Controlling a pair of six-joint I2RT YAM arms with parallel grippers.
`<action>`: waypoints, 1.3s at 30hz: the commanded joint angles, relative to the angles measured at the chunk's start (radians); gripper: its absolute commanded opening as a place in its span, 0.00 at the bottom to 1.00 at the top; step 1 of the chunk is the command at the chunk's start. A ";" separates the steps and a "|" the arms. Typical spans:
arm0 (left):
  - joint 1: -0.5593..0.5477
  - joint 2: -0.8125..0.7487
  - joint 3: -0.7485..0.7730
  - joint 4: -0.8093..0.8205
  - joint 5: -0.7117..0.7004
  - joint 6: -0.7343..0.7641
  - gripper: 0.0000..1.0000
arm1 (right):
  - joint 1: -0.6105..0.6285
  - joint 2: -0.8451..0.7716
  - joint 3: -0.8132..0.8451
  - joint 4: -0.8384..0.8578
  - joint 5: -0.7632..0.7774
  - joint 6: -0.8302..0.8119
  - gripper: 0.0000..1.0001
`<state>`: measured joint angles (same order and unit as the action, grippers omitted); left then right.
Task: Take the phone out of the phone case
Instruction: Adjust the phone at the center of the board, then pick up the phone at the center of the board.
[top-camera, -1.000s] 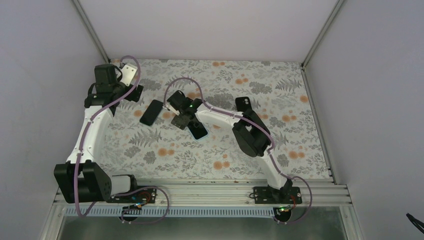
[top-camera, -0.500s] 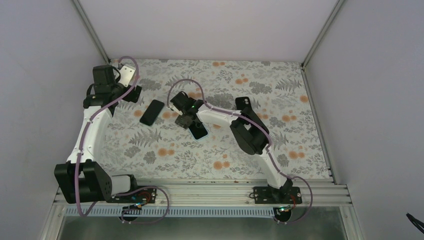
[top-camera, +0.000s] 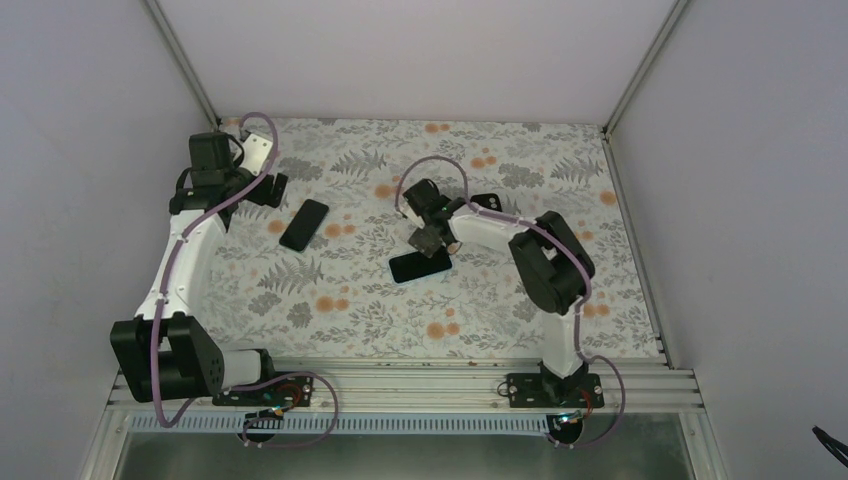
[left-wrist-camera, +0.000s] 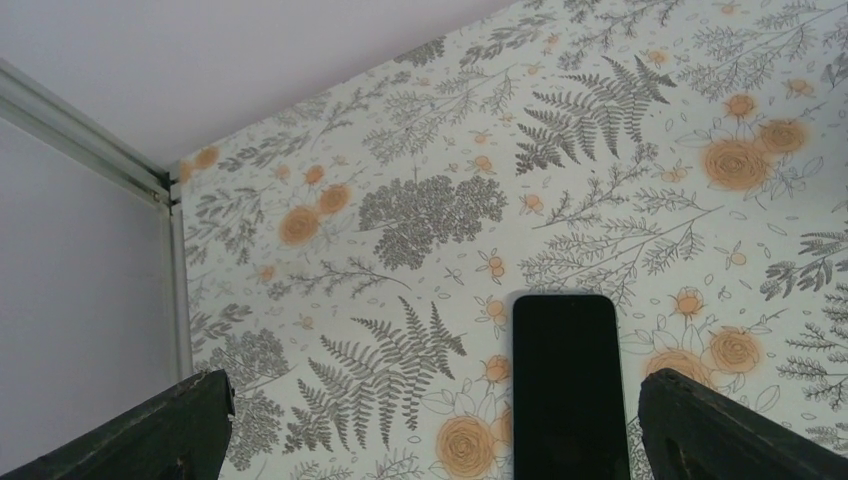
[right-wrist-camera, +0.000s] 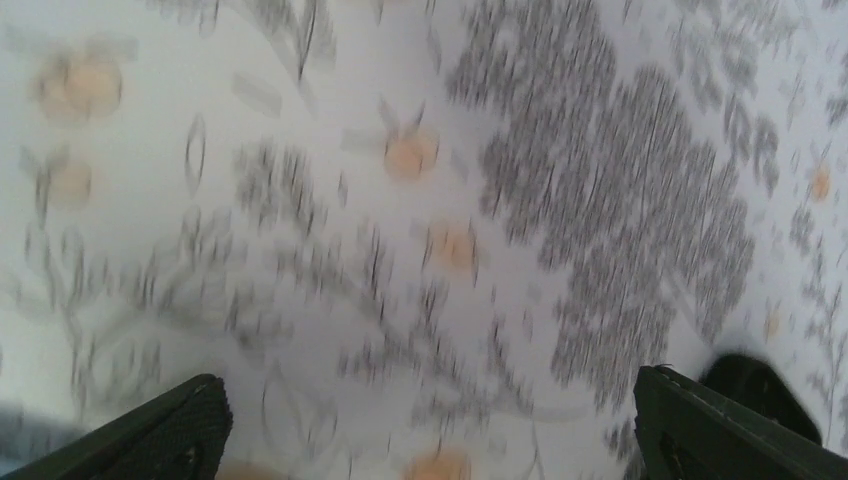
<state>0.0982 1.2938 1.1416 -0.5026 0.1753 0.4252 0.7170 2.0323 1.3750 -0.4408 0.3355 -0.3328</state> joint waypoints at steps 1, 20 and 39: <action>0.006 -0.013 -0.027 0.005 0.035 -0.017 1.00 | 0.004 -0.088 -0.165 -0.091 -0.024 -0.035 0.99; 0.006 -0.029 -0.024 -0.001 0.061 -0.026 1.00 | 0.040 -0.312 -0.155 -0.366 -0.559 -0.101 1.00; 0.008 -0.037 -0.064 0.008 0.080 -0.022 1.00 | 0.033 -0.122 -0.148 -0.303 -0.486 -0.176 1.00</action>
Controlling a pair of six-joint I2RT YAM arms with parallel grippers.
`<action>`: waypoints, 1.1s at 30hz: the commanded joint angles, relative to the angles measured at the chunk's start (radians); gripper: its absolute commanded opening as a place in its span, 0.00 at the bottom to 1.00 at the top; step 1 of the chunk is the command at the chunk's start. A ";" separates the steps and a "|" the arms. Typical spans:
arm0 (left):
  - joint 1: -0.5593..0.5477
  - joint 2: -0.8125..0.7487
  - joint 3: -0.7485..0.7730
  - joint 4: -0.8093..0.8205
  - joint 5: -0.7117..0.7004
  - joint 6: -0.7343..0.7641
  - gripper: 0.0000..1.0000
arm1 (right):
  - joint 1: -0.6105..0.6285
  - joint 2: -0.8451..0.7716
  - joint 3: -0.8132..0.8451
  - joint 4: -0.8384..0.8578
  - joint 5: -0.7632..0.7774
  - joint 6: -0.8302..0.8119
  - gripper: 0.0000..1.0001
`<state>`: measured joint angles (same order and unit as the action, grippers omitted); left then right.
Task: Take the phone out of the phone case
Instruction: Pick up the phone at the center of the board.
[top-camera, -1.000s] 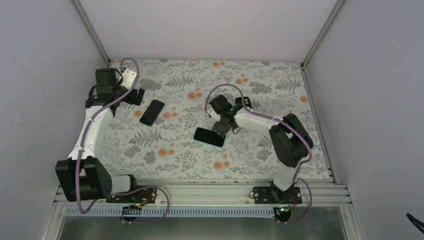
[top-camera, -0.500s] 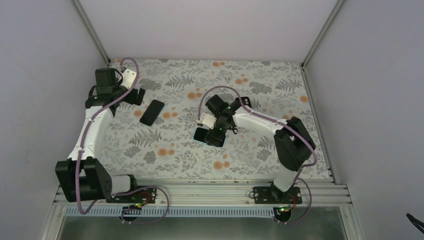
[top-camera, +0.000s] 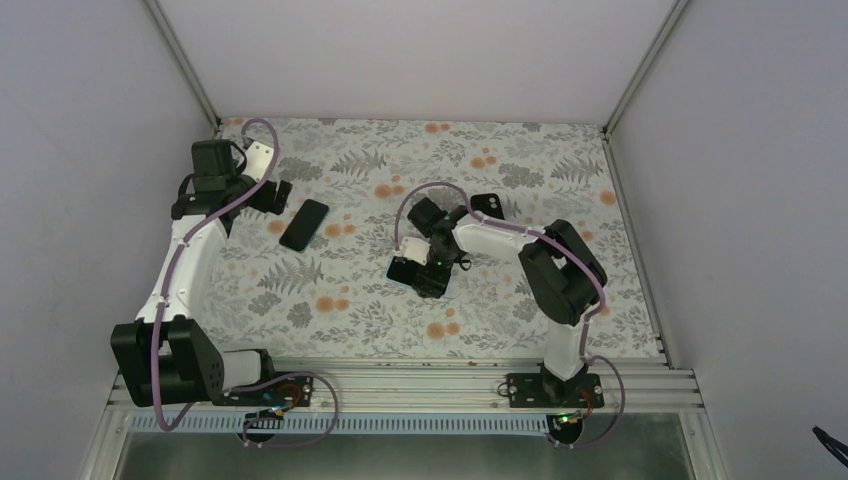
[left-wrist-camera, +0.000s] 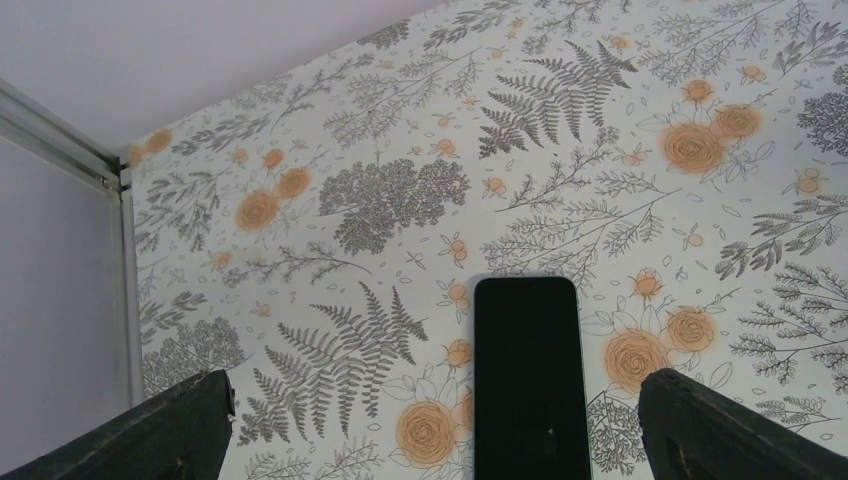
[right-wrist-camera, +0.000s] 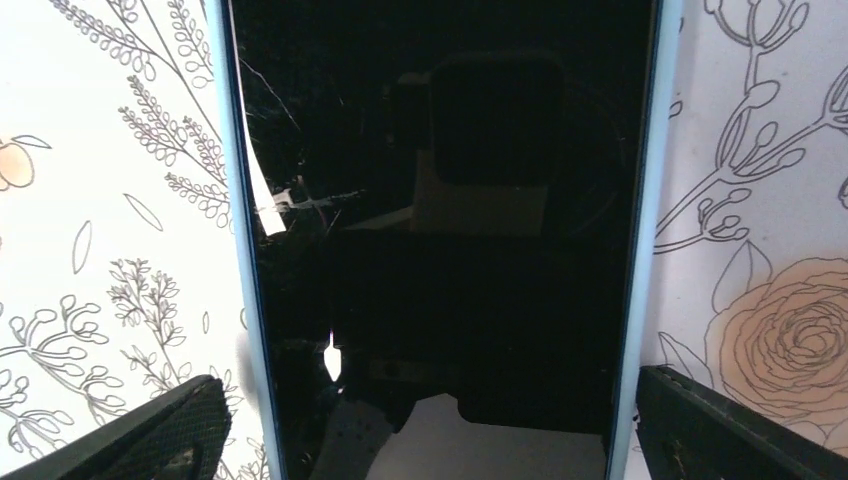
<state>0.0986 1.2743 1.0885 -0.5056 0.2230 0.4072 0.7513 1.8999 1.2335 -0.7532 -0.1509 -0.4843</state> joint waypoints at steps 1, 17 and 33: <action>0.006 -0.017 -0.010 0.011 0.037 -0.007 1.00 | -0.001 0.010 -0.015 0.014 0.011 -0.025 1.00; -0.079 0.093 0.135 -0.276 0.317 0.116 1.00 | 0.001 -0.055 -0.120 0.140 0.120 0.013 0.57; -0.279 0.518 0.520 -0.716 0.658 0.200 1.00 | 0.077 -0.212 0.113 0.266 0.287 0.034 0.56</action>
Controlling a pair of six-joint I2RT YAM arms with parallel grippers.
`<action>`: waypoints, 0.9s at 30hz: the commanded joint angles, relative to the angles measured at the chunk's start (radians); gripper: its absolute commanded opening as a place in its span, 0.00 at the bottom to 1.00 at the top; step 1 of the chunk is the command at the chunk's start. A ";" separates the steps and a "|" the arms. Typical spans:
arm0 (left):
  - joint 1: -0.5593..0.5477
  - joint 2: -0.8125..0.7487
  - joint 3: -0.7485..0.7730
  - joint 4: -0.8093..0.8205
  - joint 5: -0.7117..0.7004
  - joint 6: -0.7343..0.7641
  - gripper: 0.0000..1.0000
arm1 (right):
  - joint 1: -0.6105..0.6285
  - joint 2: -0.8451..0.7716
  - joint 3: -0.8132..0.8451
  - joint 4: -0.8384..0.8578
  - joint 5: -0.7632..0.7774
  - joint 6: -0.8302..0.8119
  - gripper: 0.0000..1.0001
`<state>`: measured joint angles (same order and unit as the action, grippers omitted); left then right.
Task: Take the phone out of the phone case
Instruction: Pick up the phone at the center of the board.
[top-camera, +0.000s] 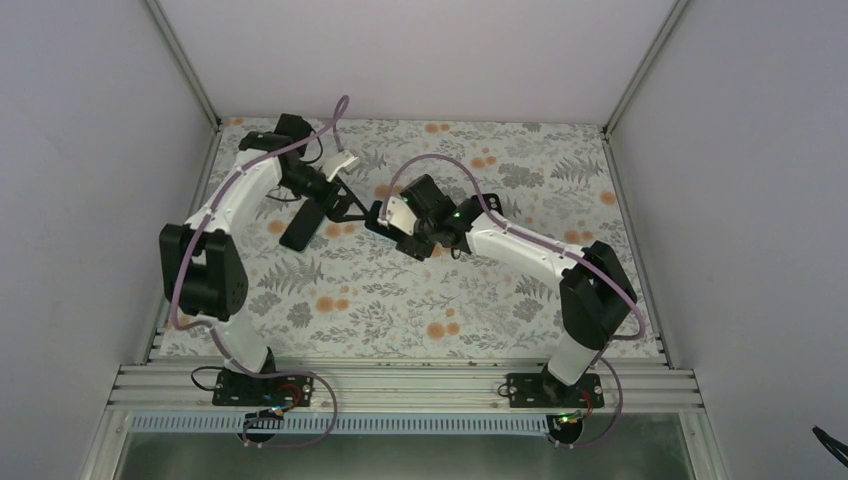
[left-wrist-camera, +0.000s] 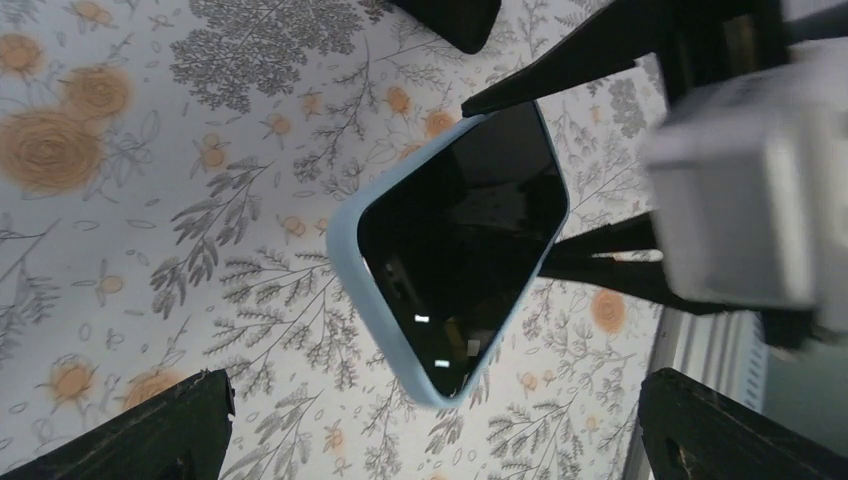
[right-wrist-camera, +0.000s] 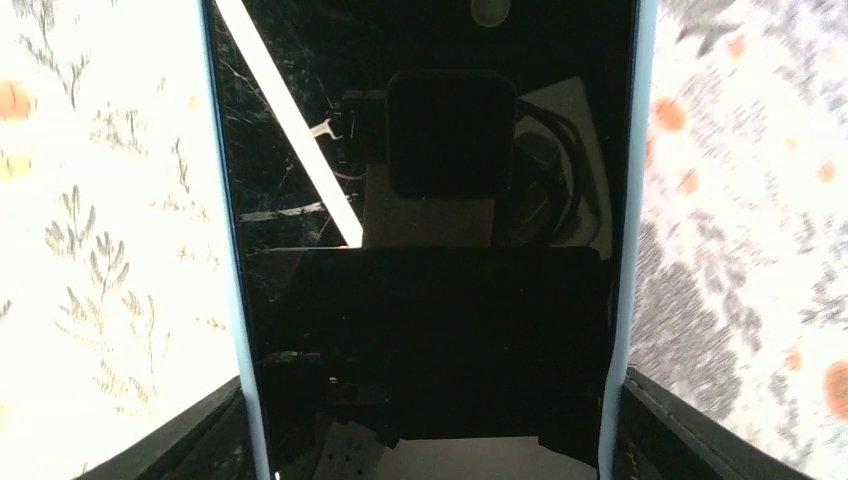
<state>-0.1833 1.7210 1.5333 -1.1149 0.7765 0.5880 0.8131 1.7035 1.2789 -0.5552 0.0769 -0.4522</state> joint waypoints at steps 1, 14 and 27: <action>0.001 0.090 0.090 -0.120 0.123 0.019 1.00 | 0.021 -0.006 0.084 0.075 0.067 -0.001 0.56; -0.013 0.180 0.184 -0.192 0.239 0.030 0.74 | 0.066 0.101 0.251 0.083 0.085 -0.006 0.58; -0.013 0.154 0.192 -0.226 0.299 0.128 0.02 | 0.001 -0.062 0.148 -0.032 -0.093 -0.017 1.00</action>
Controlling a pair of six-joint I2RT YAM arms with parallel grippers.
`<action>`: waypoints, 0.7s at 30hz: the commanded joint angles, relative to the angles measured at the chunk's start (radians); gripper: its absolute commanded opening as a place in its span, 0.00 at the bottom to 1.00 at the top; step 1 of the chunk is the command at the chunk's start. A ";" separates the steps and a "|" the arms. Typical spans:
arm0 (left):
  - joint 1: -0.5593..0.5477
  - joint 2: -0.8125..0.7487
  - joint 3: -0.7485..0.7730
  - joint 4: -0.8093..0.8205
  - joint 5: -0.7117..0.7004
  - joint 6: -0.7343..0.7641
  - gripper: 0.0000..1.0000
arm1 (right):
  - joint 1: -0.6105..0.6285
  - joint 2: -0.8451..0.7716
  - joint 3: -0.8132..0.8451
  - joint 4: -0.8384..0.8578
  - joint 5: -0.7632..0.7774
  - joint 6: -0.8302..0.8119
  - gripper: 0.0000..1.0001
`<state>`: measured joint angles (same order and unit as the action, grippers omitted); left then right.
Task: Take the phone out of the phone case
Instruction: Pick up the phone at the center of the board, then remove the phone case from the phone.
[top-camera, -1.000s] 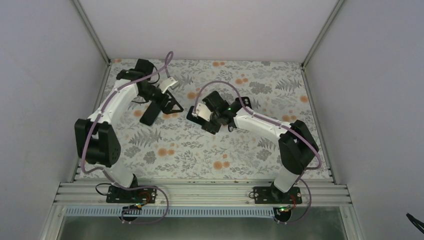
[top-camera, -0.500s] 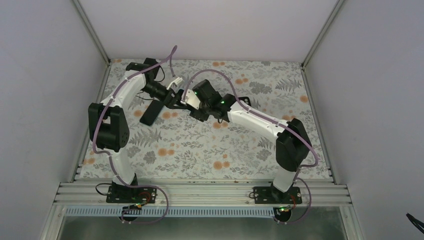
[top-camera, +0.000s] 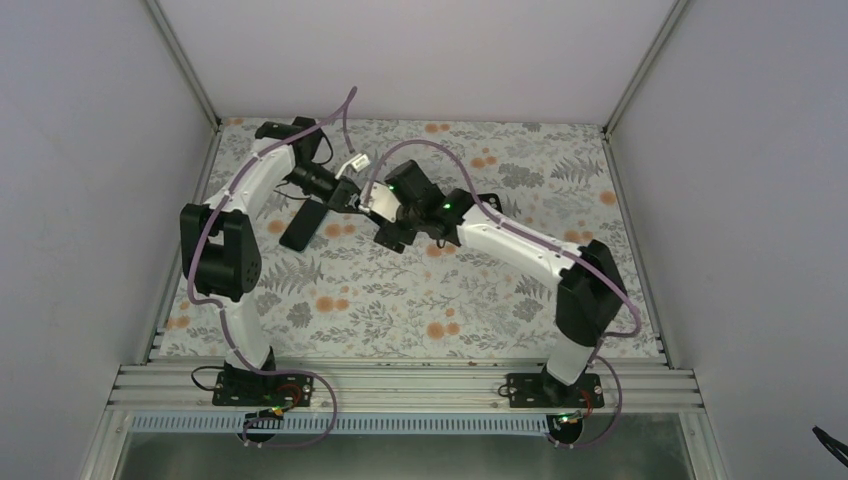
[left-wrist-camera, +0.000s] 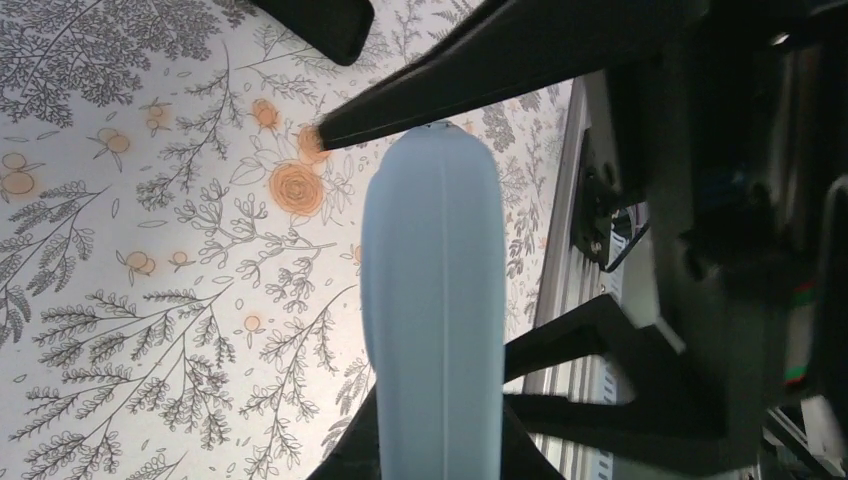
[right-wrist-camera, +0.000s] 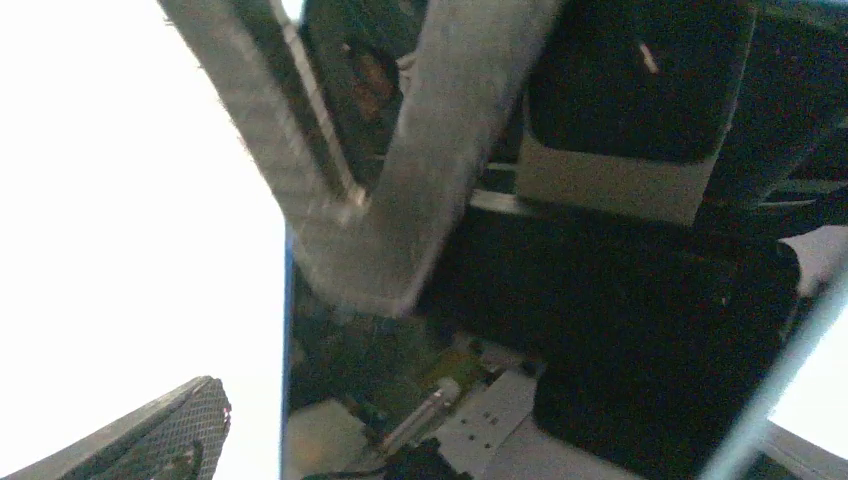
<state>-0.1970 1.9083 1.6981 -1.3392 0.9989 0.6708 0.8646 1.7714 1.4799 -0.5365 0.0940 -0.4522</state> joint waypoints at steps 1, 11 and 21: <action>0.001 -0.032 0.034 -0.004 0.066 0.048 0.02 | -0.073 -0.155 -0.066 -0.069 -0.136 -0.023 1.00; -0.014 -0.144 0.025 -0.018 -0.114 0.178 0.02 | -0.319 -0.215 -0.041 -0.371 -0.565 -0.186 1.00; -0.116 -0.254 0.033 -0.018 -0.130 0.184 0.02 | -0.334 -0.077 0.029 -0.380 -0.595 -0.208 1.00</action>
<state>-0.2848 1.6787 1.7130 -1.3563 0.8295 0.8284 0.5404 1.6547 1.4479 -0.8932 -0.4355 -0.6281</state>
